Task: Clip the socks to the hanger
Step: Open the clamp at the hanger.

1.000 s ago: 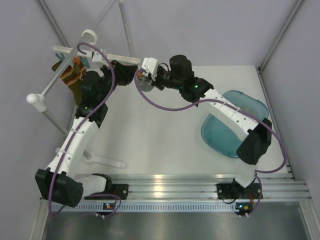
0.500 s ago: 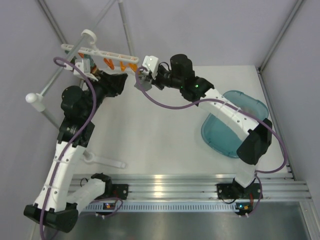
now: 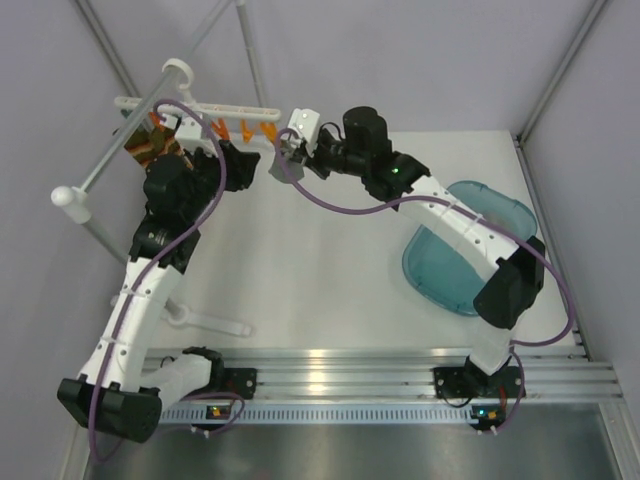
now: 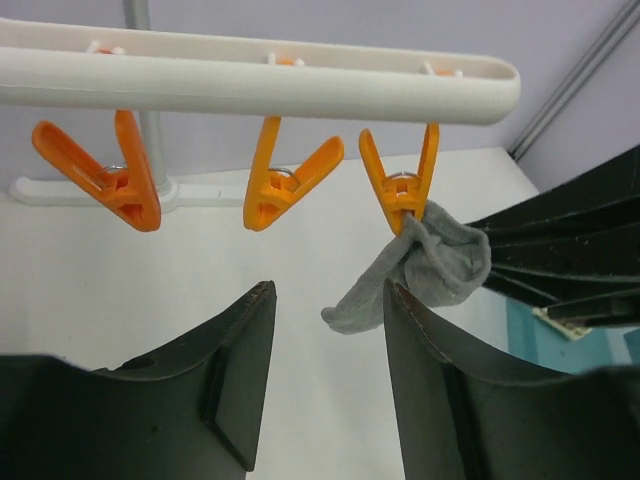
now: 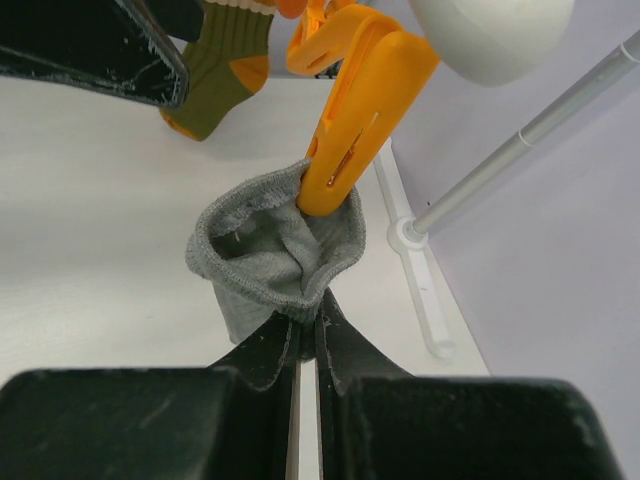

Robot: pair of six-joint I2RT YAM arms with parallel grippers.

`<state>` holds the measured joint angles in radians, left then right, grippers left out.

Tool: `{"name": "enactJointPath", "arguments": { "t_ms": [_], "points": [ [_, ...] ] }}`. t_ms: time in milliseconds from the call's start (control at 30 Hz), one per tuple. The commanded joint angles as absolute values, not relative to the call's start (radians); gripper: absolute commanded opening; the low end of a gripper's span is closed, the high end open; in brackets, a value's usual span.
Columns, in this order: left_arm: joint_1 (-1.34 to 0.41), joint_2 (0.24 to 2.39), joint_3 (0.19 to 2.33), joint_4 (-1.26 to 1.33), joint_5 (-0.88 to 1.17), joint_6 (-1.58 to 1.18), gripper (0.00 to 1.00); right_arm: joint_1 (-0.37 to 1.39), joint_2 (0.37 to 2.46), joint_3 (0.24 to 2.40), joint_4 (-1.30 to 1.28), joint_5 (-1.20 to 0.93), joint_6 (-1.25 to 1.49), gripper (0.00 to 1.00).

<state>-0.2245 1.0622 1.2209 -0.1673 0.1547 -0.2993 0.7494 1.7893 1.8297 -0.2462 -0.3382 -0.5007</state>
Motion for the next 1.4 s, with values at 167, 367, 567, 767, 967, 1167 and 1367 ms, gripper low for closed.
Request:
{"name": "enactJointPath", "arguments": {
  "t_ms": [167, 367, 567, 767, 967, 1167, 1367],
  "points": [
    [-0.206, 1.077, 1.158, 0.127, 0.288, 0.014, 0.50, 0.736, 1.752, 1.868, -0.213, -0.380, -0.480, 0.00],
    [-0.204, 1.095, 1.095, 0.274, 0.256, 0.026, 0.52, 0.732, 1.753, 1.868, -0.215, -0.387, -0.474, 0.00],
    [-0.204, 1.115, 1.054, 0.403, 0.236, 0.002, 0.52, 0.732, 1.755, 1.871, -0.213, -0.397, -0.466, 0.00],
    [-0.203, 1.124, 1.035, 0.481, 0.235, -0.057, 0.52, 0.732, 1.753, 1.876, -0.216, -0.402, -0.463, 0.00],
    [-0.204, 1.150, 1.020, 0.531, 0.224, -0.066, 0.52, 0.732, 1.753, 1.876, -0.221, -0.411, -0.460, 0.00],
    [-0.204, 1.181, 1.025, 0.563, 0.204, -0.041, 0.52, 0.732, 1.750, 1.876, -0.221, -0.419, -0.456, 0.00],
    [-0.204, 1.181, 1.023, 0.587, 0.193, -0.022, 0.50, 0.730, 1.749, 1.871, -0.227, -0.422, -0.456, 0.00]
  ]
}}
